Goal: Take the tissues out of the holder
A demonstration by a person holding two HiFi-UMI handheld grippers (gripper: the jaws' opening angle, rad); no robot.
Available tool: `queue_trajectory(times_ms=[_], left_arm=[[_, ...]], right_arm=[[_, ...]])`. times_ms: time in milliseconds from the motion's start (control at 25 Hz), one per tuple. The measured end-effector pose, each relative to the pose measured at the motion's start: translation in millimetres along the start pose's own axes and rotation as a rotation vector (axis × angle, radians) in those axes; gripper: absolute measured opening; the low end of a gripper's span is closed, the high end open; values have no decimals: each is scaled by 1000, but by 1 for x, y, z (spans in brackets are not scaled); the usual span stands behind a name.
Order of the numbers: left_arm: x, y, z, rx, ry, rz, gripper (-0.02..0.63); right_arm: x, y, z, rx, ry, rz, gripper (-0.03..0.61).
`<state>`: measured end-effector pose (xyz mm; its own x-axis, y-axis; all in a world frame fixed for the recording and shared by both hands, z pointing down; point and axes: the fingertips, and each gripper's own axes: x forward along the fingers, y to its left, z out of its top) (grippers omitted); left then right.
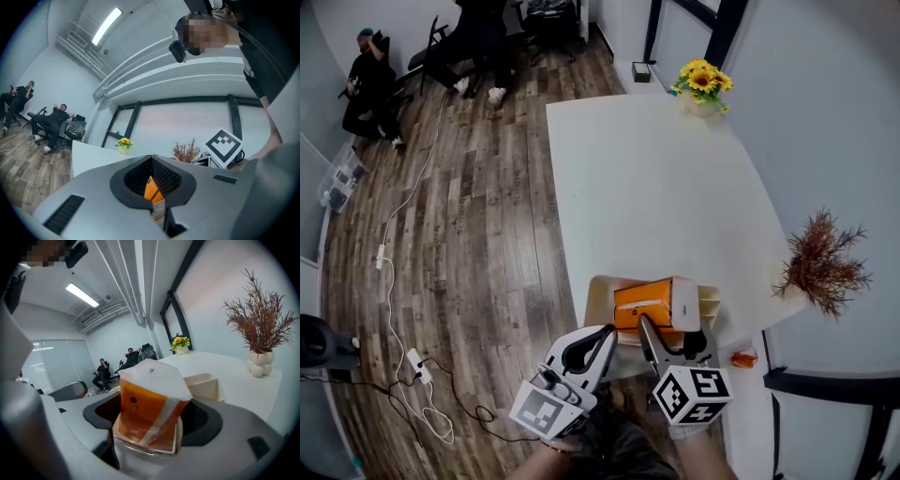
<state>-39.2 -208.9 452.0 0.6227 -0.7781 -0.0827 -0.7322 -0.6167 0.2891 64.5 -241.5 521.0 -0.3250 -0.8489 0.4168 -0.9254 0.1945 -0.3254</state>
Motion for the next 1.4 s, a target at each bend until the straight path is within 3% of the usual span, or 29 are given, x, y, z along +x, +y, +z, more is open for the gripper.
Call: queue_trajectory(times_ms=[360,720,920,1400], left_arm=[[-3,7,0,-6,0,15,5],[-1,5,-3,-18,-2,15,5],[-2,5,0,-14,-6,14,5],[-2,4,8,2,-4,-1,5]], right_arm=[[2,-5,-2,-54,24,-19,350],[-1,-9,-2,-45,33,-7,330],[-4,-6,11,-123,1,-33,317],[-15,2,34,-122,-77,-1,278]])
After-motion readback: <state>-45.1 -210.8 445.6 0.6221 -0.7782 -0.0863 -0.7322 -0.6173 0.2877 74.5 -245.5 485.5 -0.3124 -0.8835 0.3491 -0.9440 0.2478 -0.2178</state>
